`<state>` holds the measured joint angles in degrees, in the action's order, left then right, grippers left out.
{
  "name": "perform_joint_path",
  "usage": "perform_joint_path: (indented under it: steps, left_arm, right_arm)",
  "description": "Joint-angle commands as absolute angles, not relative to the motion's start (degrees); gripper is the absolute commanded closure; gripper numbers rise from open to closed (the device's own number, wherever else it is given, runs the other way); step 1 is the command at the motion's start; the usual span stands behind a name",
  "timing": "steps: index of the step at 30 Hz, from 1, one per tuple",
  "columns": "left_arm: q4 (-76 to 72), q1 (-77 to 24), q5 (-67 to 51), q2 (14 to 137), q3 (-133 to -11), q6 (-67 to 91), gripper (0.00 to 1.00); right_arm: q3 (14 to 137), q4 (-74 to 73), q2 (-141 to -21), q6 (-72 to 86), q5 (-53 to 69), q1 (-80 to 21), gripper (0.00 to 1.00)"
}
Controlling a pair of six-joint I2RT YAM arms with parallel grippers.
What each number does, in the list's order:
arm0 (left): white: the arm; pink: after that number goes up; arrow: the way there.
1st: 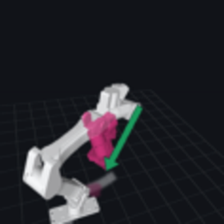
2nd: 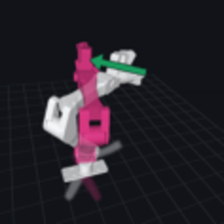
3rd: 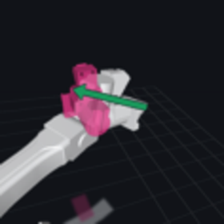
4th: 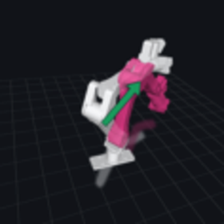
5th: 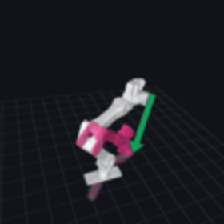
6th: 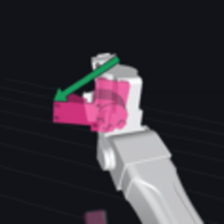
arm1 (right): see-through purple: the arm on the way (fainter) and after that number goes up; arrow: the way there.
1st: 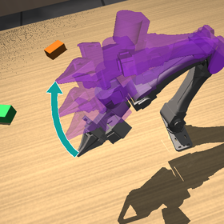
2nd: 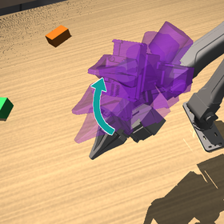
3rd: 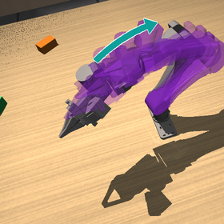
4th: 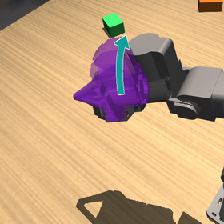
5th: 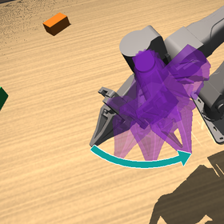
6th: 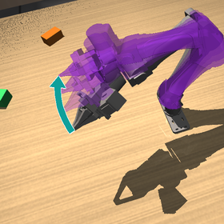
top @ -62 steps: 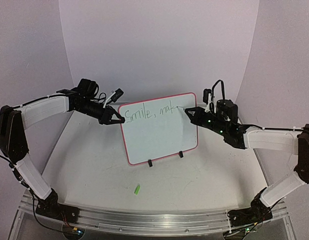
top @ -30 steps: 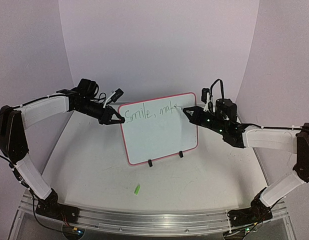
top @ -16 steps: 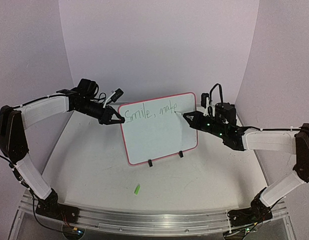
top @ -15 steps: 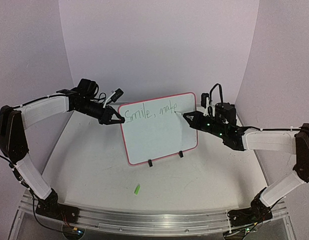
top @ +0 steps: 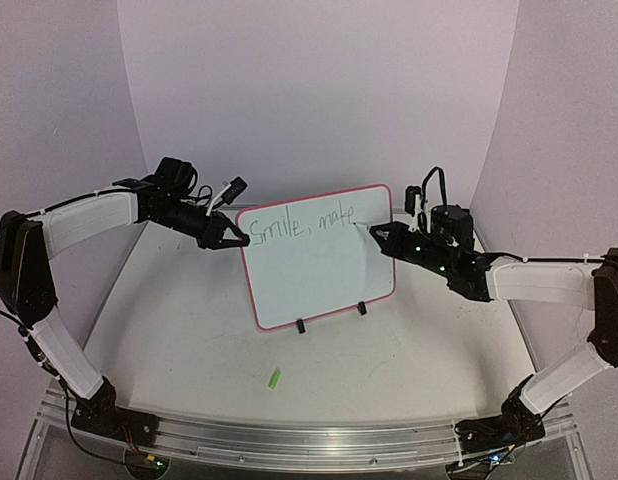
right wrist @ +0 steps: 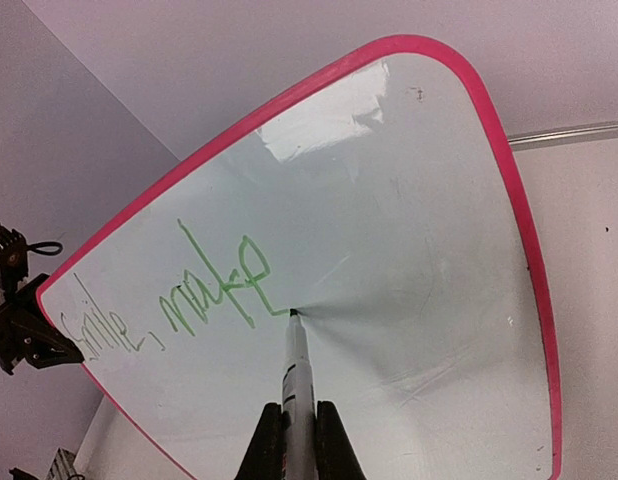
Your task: Write a sentence on the whiteboard
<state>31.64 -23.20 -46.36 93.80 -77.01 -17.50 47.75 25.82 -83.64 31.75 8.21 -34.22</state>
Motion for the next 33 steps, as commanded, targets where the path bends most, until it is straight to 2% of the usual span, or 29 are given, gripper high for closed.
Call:
perform_joint_path:
  steps: [1, 11, 19, 33]
  left_arm:
    - [31.95, -22.94, -38.94, 93.39, -77.61, -22.77, 1.0]
    - [32.01, -22.96, -38.67, 93.11, -77.53, -22.91, 1.0]
    - [32.04, -23.07, -38.85, 93.1, -77.52, -22.89, 1.0]
    - [31.99, -23.38, -38.53, 93.09, -77.43, -22.88, 1.0]
  right_arm:
    - [47.84, 24.7, -82.79, 31.67, 4.46, -33.93, 1.0]
    - [49.16, 24.26, -80.77, 29.03, 11.63, -33.94, 1.0]
    - [49.02, 17.85, -75.8, 25.72, 15.36, -33.56, 1.0]
    - [50.25, 14.8, -75.22, 23.65, 29.68, -26.12, 1.0]
